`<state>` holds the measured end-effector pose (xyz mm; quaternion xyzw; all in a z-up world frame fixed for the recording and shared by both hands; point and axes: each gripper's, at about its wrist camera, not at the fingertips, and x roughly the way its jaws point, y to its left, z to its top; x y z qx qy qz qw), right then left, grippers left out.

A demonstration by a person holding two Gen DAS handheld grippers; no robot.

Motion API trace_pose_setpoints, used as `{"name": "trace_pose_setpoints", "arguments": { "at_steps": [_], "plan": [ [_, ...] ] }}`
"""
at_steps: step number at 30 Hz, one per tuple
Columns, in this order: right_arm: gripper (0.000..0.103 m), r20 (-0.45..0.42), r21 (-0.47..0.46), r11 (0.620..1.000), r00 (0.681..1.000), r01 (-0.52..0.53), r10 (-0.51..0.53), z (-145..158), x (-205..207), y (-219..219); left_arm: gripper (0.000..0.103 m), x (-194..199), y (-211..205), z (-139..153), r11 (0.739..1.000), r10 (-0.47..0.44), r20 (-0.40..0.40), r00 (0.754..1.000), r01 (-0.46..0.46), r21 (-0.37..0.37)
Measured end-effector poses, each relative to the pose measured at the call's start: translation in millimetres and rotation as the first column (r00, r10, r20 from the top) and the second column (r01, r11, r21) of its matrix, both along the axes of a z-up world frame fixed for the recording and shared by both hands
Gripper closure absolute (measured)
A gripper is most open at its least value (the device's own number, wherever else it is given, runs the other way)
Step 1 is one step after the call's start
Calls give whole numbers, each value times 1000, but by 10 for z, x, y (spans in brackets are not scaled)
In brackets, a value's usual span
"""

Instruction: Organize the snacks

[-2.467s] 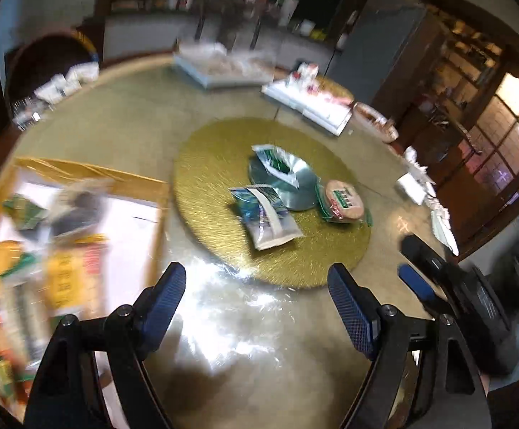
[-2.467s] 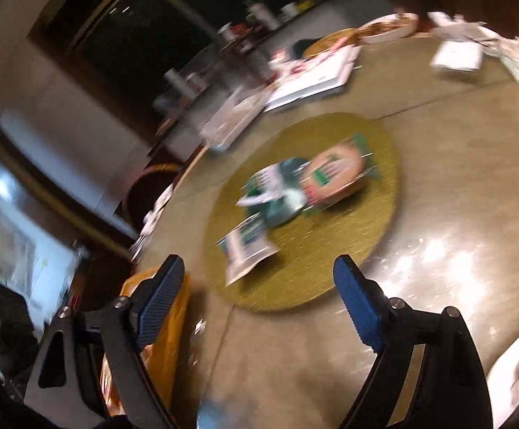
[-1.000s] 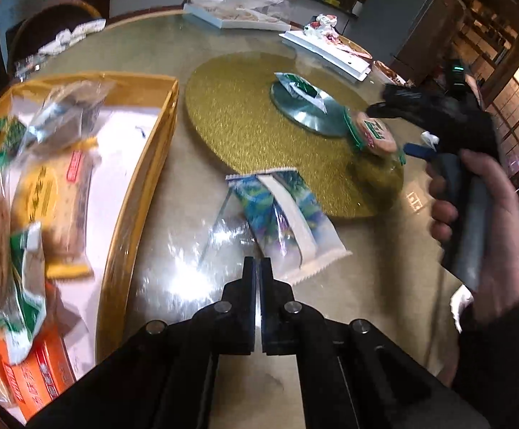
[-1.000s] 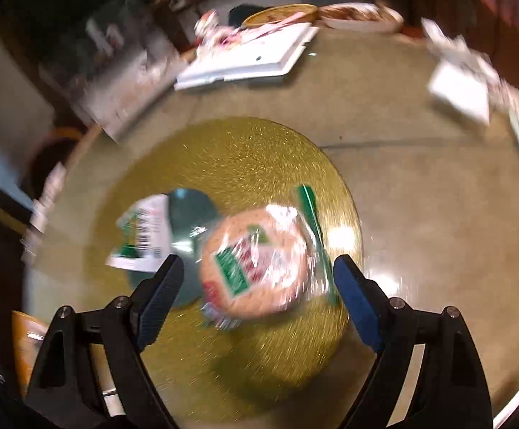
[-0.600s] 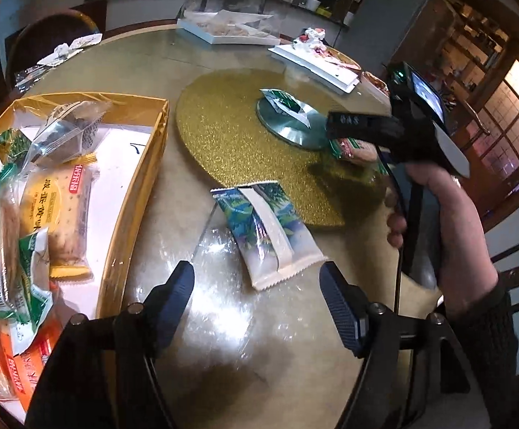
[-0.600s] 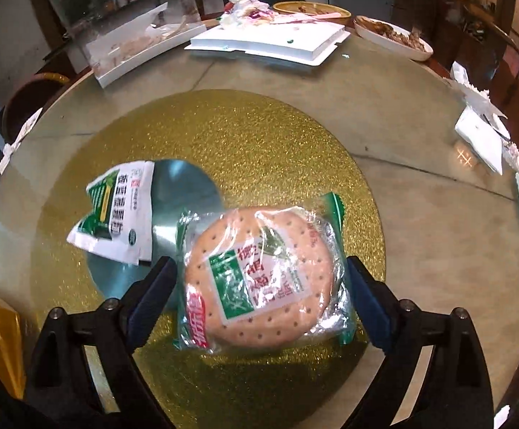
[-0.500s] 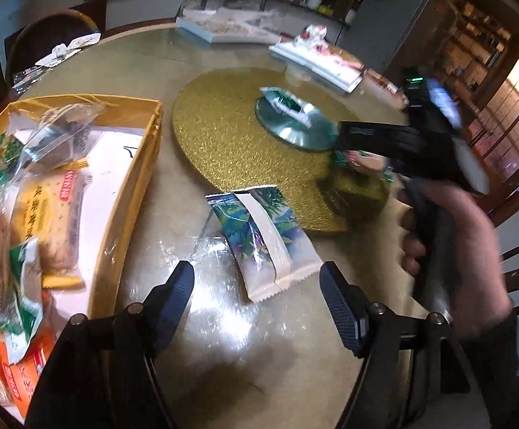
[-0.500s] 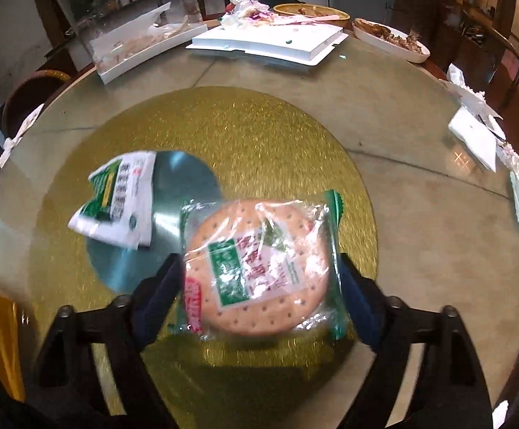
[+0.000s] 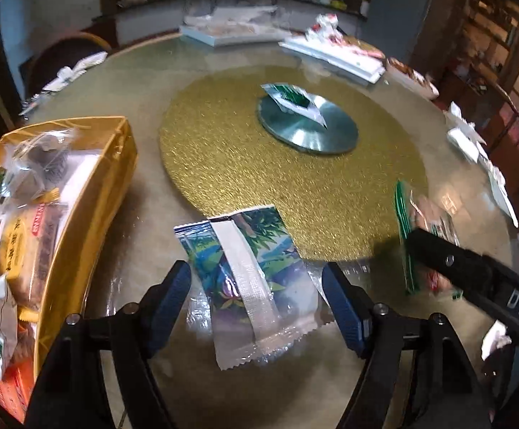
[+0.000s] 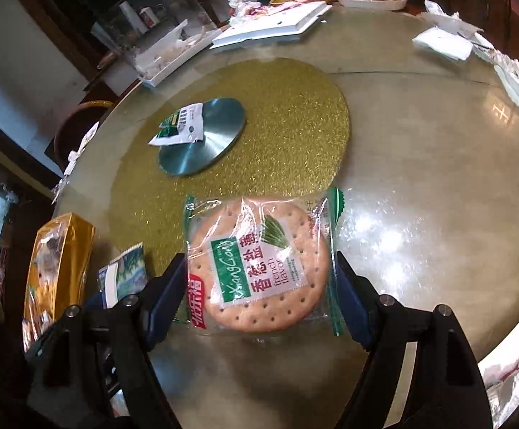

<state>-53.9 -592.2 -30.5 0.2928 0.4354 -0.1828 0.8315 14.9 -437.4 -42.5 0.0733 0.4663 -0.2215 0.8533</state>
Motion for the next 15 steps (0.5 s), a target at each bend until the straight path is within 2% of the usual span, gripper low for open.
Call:
{"name": "trace_pose_setpoints", "arguments": {
  "at_steps": [1, 2, 5, 7, 11, 15],
  "plan": [
    [25, 1, -8, 1000, 1000, -2, 2, 3, -3, 13, 36, -21, 5, -5, 1000, -8, 18, 1000, 8, 13],
    [25, -5, -26, 1000, 1000, -14, 14, 8, -4, 58, 45, -65, 17, -8, 999, -24, 37, 999, 23, 28],
    [25, -15, -60, 997, 999, -39, 38, 7, -11, 131, 56, -218, 110, 6, 997, -66, 57, 996, 63, 45],
    [25, -13, -70, 997, 999, -45, 44, 7, -22, 144, 60, -271, 208, 28, 996, -79, 44, 996, 77, 36],
    [25, 25, -27, 998, 998, -61, 62, 6, -84, 167, 63, -360, 421, 62, 994, -106, -11, 994, 106, -16],
    [25, 67, 30, 997, 995, -74, 72, 0, -93, 196, 64, -478, 658, 119, 987, -110, -73, 991, 100, -125]
  ]
}}
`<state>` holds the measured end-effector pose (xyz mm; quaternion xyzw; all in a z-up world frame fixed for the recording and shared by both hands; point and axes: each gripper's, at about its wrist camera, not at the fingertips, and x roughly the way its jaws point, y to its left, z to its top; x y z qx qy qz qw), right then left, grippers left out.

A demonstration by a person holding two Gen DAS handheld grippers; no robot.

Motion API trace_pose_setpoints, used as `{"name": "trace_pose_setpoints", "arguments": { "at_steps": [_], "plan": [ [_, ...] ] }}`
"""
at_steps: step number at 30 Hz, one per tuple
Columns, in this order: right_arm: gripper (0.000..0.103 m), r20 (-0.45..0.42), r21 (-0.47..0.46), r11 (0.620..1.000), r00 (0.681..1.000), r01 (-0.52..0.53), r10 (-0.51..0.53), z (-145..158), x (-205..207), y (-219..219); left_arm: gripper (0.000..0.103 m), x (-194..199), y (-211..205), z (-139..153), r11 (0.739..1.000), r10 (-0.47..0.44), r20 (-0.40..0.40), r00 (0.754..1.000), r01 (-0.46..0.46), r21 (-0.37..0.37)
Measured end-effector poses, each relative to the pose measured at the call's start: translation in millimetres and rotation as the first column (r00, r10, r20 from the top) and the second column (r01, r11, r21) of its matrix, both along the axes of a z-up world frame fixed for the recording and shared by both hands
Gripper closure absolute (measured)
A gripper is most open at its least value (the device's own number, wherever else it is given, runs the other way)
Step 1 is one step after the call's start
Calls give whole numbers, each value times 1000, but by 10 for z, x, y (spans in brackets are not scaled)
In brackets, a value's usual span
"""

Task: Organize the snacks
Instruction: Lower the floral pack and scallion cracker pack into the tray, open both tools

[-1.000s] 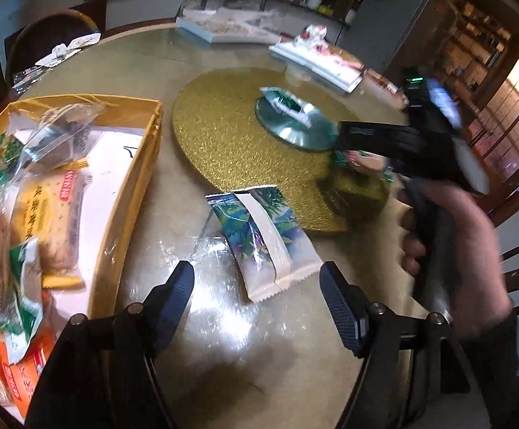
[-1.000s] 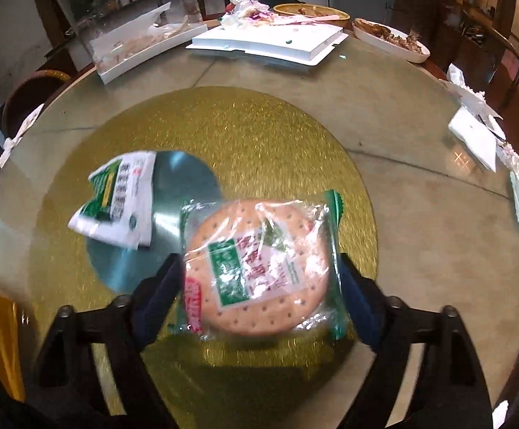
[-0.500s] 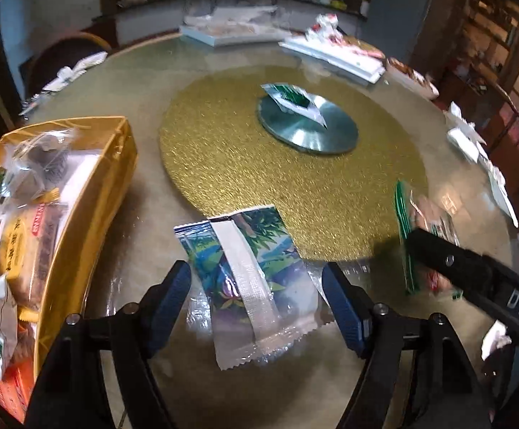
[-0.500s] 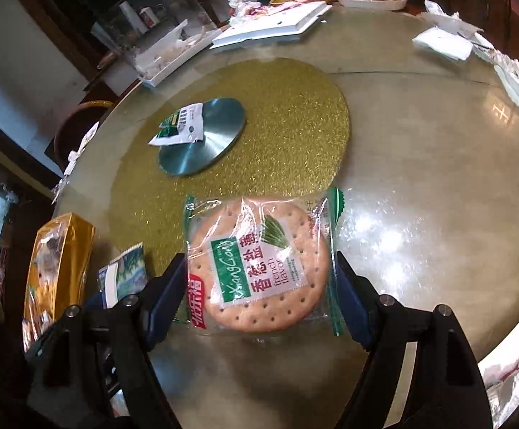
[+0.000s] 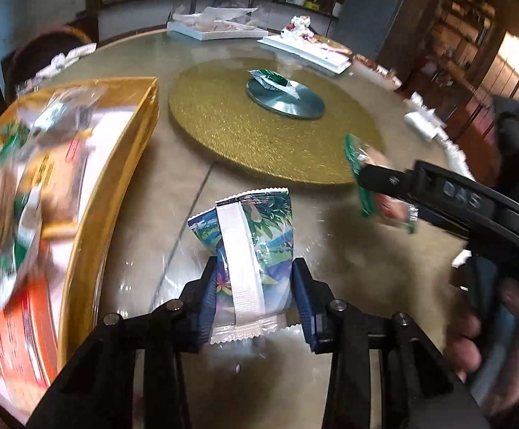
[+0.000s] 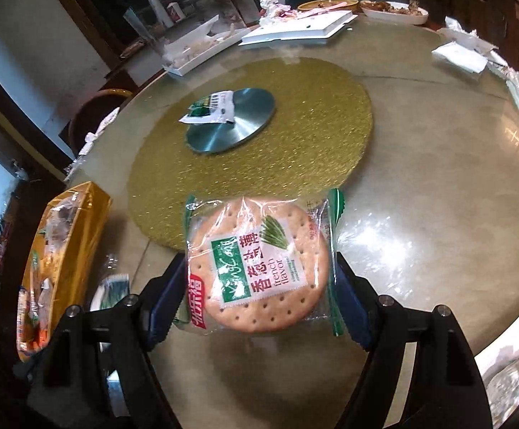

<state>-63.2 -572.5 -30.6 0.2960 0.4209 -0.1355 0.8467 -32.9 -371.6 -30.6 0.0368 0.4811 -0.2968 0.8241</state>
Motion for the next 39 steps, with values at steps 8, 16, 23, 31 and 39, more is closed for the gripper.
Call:
{"name": "trace_pose_setpoints", "arguments": {
  "at_steps": [8, 16, 23, 31, 39],
  "plan": [
    [25, 140, 87, 994, 989, -66, 53, 175, -71, 190, 65, -167, 266, 363, 990, 16, 23, 1000, -13, -138],
    [25, 302, 44, 955, 915, -295, 269, 660, 150, 953, 66, -104, 963, 847, 968, 131, 101, 986, -106, -226],
    [25, 289, 26, 900, 865, -435, 410, 686, 738, 1602, 67, 362, 1609, 947, 953, 277, 146, 950, -252, -169],
    [25, 160, 46, 862, 855, -505, 493, 344, 1390, 2154, 68, 1060, 1897, 665, 948, 316, 104, 943, -310, -75],
    [19, 137, 70, 872, 870, -485, 473, 196, 1426, 2164, 65, 1249, 1917, 467, 950, 311, 69, 948, -311, -3]
  ]
}}
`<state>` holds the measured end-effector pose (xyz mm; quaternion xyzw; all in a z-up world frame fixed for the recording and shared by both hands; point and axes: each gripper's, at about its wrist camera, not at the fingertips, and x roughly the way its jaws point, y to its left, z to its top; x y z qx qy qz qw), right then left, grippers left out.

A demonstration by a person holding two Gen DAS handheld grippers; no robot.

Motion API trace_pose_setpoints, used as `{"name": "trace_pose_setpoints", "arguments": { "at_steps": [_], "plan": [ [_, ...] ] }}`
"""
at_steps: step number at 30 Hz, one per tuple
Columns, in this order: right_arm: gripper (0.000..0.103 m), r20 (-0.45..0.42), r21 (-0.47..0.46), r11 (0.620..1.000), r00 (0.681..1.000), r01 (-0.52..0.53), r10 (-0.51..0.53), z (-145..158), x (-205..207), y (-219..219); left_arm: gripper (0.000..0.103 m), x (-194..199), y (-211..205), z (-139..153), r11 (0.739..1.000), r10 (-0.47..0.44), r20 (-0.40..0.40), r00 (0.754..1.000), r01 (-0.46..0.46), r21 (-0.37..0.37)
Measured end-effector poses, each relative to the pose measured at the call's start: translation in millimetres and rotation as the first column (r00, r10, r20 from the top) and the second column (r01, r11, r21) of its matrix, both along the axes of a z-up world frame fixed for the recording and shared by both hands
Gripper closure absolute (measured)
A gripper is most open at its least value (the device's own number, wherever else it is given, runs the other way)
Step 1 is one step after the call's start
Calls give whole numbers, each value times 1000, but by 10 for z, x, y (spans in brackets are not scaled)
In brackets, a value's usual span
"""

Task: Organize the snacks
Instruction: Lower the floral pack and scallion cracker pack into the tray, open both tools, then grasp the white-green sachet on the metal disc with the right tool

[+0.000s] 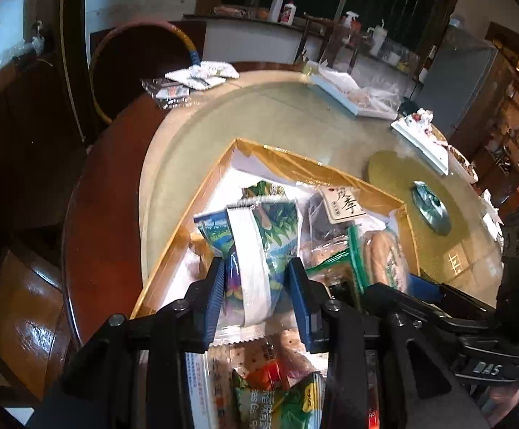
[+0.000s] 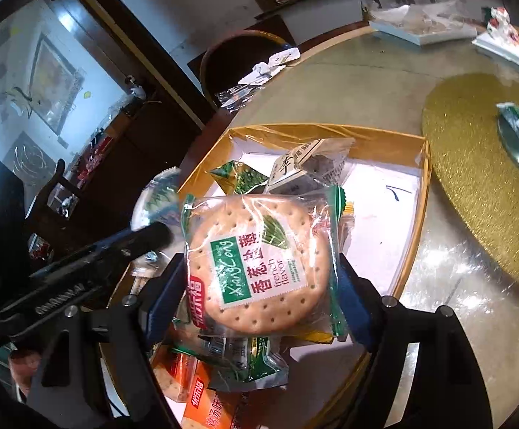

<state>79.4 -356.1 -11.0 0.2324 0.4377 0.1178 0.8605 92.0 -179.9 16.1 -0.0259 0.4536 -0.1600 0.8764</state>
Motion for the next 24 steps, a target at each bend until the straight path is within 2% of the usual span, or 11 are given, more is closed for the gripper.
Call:
{"name": "trace_pose_setpoints", "arguments": {
  "at_steps": [2, 5, 8, 12, 16, 20, 24],
  "plan": [
    [17, -1, 0, 1000, 1000, -8, 8, 23, 29, 3, 61, 19, 26, -35, 1000, 12, -11, 1000, -12, -7],
    [17, 55, 22, 1000, 998, -22, 21, 160, -45, -32, 34, -10, 49, -41, 1000, 9, -25, 1000, -10, -27],
    [15, 108, 50, 999, 994, -13, 7, 343, -157, -132, 20, -110, 60, 60, 999, 25, 25, 999, -24, -46],
    [15, 175, 73, 996, 982, 55, -67, 637, -292, -400, 20, -303, 48, 216, 997, 38, 78, 996, -33, -70],
    [15, 212, 89, 989, 968, 118, -134, 795, -351, -733, 20, -514, -7, 371, 997, 74, 182, 980, -74, -9],
    [15, 153, 34, 974, 962, 225, -227, 763, -259, -1251, 20, -669, -61, 459, 997, 68, 209, 976, -57, -59],
    [15, 65, -69, 923, 925, 379, -375, 581, -49, -1848, 20, -741, -172, 476, 995, 46, 201, 979, -26, -99]
  ]
}}
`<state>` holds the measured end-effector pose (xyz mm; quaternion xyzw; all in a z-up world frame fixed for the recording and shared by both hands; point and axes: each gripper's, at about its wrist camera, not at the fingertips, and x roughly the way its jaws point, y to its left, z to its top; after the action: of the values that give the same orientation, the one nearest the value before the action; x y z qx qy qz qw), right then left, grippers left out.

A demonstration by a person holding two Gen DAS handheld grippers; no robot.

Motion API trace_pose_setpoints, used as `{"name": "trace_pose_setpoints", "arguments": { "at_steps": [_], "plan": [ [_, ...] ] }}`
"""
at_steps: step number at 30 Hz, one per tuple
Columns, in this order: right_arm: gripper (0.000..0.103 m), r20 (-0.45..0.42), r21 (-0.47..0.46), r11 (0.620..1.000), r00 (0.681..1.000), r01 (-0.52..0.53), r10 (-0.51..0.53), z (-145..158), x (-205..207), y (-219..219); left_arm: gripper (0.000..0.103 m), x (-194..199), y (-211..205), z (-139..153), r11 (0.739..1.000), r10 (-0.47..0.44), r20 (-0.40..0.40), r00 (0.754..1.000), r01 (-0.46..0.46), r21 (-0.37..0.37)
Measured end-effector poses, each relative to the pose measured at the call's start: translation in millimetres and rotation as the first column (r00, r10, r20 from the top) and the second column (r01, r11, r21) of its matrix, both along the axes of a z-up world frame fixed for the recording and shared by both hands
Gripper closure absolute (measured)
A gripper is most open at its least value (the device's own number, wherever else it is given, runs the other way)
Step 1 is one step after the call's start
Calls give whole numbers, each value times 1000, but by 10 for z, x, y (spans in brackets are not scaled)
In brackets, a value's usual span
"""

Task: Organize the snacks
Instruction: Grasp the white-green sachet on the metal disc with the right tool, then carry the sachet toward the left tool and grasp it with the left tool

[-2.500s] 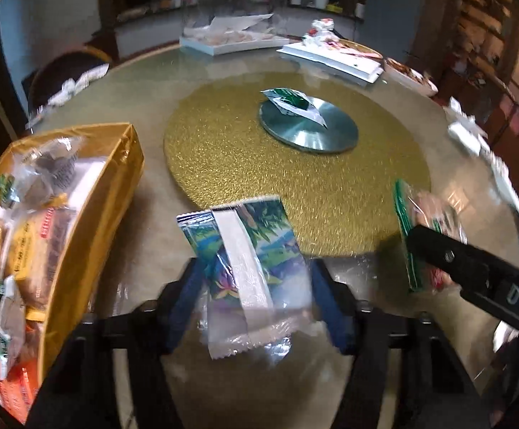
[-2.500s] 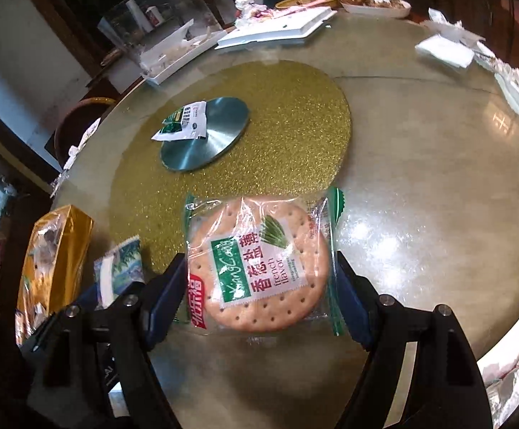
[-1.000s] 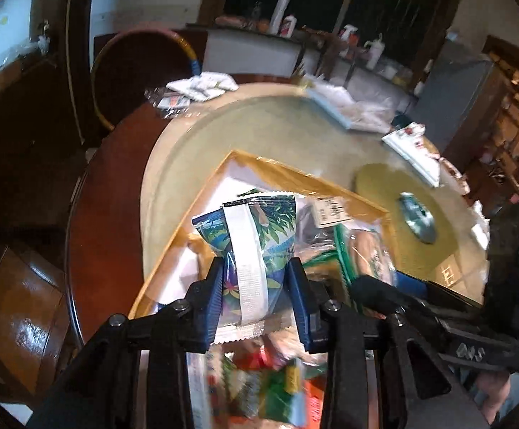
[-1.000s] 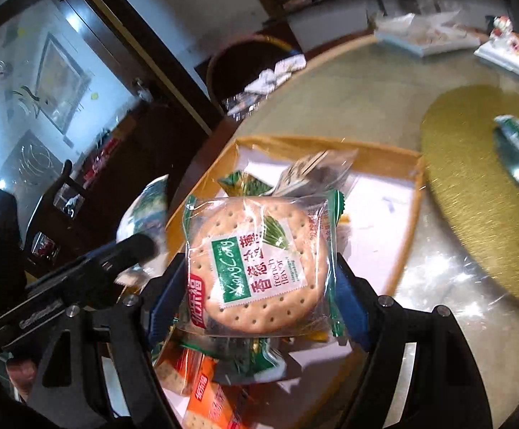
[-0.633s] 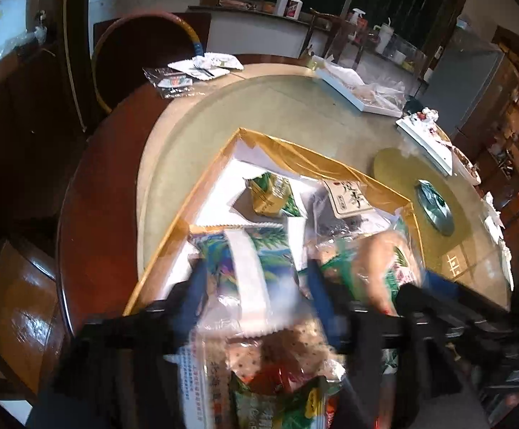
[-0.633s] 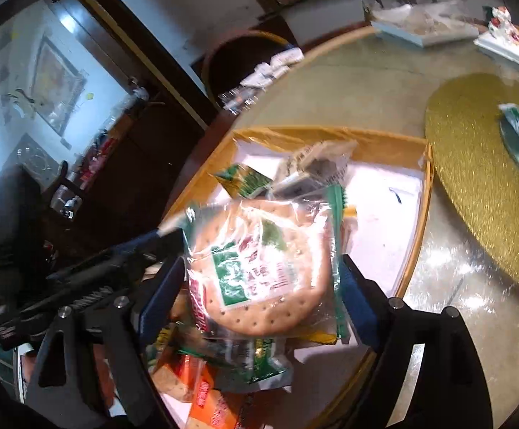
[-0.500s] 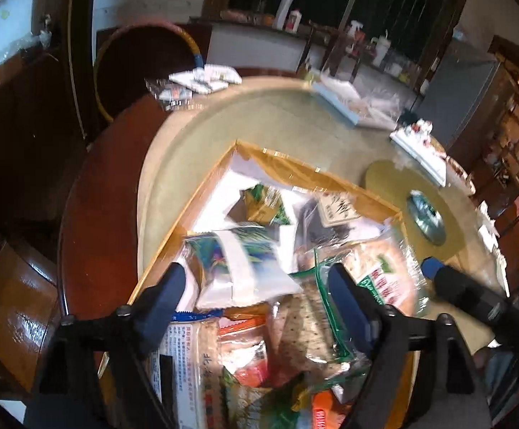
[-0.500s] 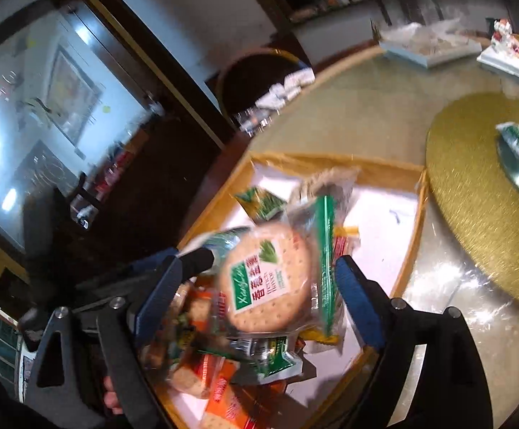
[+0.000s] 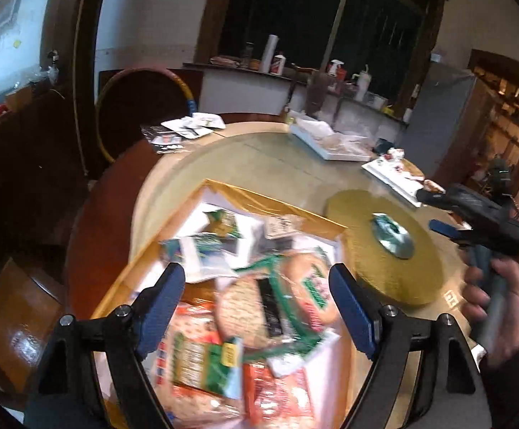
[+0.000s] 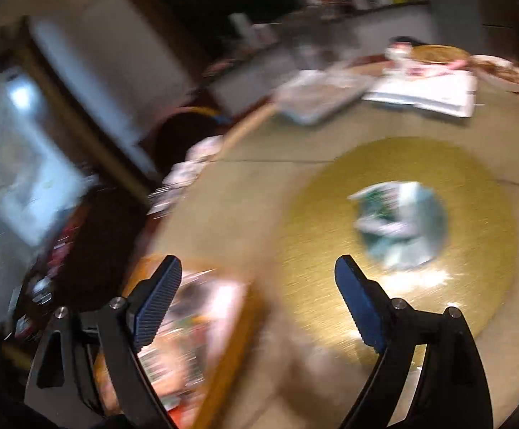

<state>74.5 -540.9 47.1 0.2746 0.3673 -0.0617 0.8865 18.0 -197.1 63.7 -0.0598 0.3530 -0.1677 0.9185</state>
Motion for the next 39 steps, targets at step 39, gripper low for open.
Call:
{"name": "trace_pose_setpoints", "arguments": {
  "at_steps": [39],
  "plan": [
    [53, -217, -235, 899, 921, -370, 323, -719, -2076, 1132, 20, -947, -749, -345, 946, -301, -209, 930, 265, -185]
  ]
}}
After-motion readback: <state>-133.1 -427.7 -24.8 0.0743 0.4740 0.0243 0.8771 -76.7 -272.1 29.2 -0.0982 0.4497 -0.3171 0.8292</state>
